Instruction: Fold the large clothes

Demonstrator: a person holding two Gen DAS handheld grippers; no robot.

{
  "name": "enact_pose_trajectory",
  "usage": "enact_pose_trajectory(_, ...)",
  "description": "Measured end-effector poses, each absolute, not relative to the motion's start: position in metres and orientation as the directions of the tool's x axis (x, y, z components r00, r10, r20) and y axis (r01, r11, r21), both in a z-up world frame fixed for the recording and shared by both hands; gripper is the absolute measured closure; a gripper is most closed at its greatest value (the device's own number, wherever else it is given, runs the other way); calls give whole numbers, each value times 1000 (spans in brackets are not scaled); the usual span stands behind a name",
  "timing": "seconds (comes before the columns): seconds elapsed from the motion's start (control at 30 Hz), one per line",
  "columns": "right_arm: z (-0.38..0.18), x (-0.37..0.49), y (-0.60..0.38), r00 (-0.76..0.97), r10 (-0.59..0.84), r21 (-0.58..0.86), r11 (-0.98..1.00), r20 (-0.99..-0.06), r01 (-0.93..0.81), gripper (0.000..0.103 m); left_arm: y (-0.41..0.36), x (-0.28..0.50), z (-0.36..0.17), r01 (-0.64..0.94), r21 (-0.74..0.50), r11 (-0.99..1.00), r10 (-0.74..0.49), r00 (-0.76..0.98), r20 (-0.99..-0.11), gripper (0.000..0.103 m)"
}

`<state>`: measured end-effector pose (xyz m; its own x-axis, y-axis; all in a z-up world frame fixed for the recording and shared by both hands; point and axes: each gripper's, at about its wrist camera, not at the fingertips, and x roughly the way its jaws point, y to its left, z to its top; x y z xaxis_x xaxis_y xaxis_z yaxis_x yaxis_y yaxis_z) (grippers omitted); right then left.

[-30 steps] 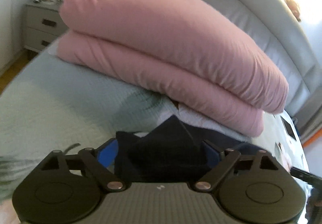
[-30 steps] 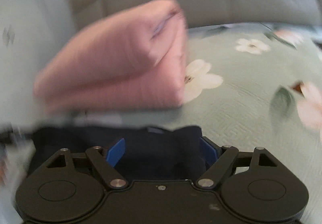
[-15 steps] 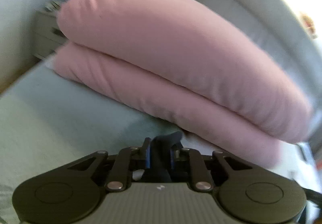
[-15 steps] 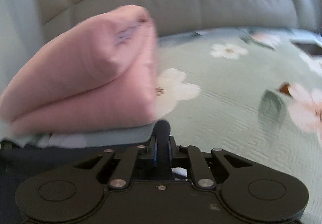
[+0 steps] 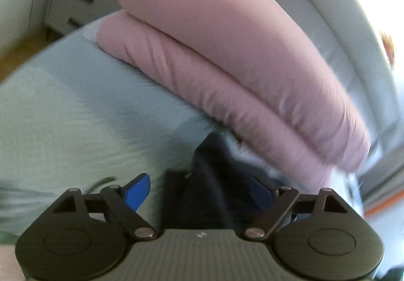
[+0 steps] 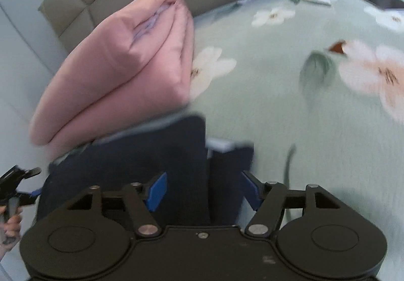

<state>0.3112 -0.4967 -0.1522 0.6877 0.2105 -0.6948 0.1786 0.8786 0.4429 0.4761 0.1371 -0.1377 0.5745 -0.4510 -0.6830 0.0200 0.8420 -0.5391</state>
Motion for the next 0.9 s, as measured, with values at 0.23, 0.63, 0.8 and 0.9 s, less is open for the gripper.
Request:
enact_pose_trajectory(0.23,-170,291,-455,610,281,433,895,-741,113,74,131,436,-157,135,-612,779,-605,421,-676,51)
enact_pose_trajectory(0.63,-167,249,-475,650,165,450,842,-741,299,21,178,348,-159,74,-573,816,-523,517,-678,57)
enact_pose_trajectory(0.8,-182,217,-485,641,385,667,693,-664,274,14,169,324,-167,97,-597,797,-563,480,-673,12)
enact_pose_trajectory(0.9,-187,209,-467,592,400,628,740,-700,242,14,172,322,-180,45,-679,733,-625,441,-645,14)
